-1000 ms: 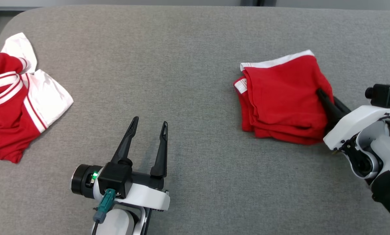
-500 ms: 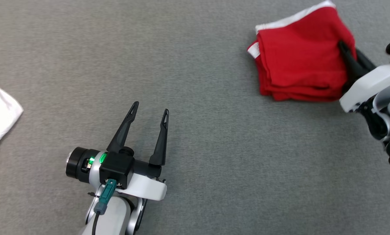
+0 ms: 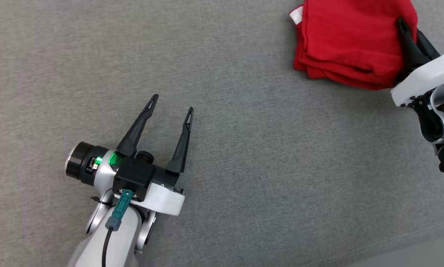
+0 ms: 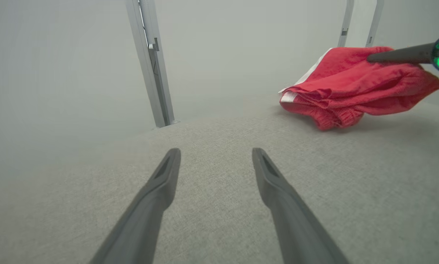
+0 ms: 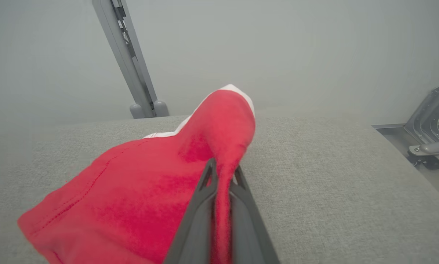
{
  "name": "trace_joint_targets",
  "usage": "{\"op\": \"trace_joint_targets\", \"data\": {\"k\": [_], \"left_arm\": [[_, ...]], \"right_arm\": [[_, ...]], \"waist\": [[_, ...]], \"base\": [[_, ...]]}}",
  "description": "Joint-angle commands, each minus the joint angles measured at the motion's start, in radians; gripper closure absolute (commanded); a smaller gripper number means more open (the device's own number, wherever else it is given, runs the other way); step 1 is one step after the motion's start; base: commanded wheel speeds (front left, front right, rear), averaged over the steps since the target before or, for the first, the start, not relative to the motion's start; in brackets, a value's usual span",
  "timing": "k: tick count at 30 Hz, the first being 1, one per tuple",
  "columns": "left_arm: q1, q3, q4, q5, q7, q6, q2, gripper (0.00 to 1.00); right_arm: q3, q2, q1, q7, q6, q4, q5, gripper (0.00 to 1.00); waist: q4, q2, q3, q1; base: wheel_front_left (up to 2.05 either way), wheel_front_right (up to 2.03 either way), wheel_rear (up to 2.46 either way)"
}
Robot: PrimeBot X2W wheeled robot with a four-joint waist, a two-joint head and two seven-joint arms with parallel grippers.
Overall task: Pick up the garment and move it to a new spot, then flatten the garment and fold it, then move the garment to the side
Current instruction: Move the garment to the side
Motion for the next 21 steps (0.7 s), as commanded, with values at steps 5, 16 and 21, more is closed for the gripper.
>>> {"op": "trace_joint_targets", "data": {"k": [5,16,21], "left_arm": [[-0.044,-0.014,-0.009,0.021,0.018,-0.014,0.018,0.0],[-0.101,-0.04,-0.081,0.025,0.063,-0.032,0.026,0.0],[-0.122,-0.051,-0.114,0.031,0.077,-0.032,0.025,0.0]], "right_arm": [[-0.017,-0.014,-0.039,-0.006,0.0,0.039,-0.063,1.0],[0.07,-0.092,-0.212,-0.006,0.0,0.115,-0.259,1.0],[0.092,-0.129,-0.271,-0.006,0.0,0.145,-0.321,1.0]], "waist": [[-0.047,0.0,0.055,0.0],[-0.022,0.0,0.149,0.0],[0.0,0.0,0.185,0.0]], "base": [[0.0,0.0,0.0],[0.0,0.0,0.0],[0.0,0.0,0.0]]}}
